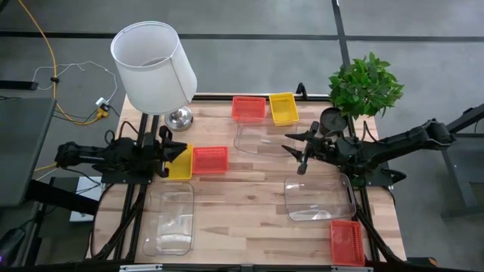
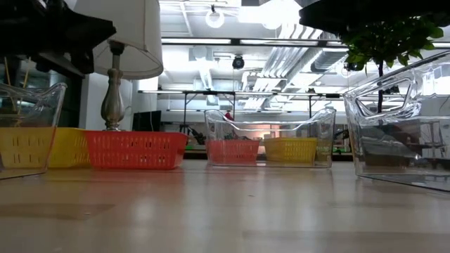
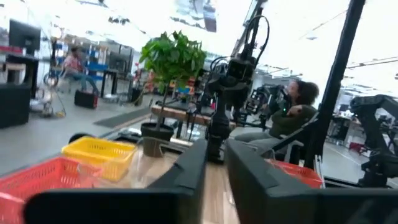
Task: Stack baskets by color
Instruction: Stack the bottom yellow bin on the top yellow bins
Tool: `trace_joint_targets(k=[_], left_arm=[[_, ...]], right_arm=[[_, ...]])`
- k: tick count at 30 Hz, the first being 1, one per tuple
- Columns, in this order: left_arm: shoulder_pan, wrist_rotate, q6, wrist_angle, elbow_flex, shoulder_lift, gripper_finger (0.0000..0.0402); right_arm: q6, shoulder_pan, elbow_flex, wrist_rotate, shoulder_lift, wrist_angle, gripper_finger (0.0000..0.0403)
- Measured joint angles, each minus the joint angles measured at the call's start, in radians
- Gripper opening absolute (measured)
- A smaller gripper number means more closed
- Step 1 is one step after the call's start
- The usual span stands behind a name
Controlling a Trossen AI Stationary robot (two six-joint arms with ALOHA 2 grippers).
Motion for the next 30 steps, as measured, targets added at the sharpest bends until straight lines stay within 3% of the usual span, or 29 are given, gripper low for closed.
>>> trace_joint_targets(k=[8,12,18,21,30], left_arm=[[0.000,-0.053,-0.084,-0.019,0.114,0.221,0.0205],[0.000,-0.051,-0.155,-0.229,0.260,0.369,0.0247],[0.000,-0.149,-0.362,-0.769,0.566,0.585,0.0254],[0.000,-0.209,-0.503,-0.995,0.658,0.671,0.0251],[-0.001,-0.177,-0.824,-1.249,0.633,0.849,0.0250]], right_arm=[[-0.003,0.000,0.000,0.000,0.000,0.016,0.0167],[0.004,0.000,0.000,0.000,0.000,0.016,0.0167],[0.024,0.000,0.000,-0.001,0.000,0.015,0.0167],[0.046,0.000,0.000,-0.001,0.001,0.013,0.0167],[0.049,0.000,0.000,-0.001,0.001,-0.002,0.0167]])
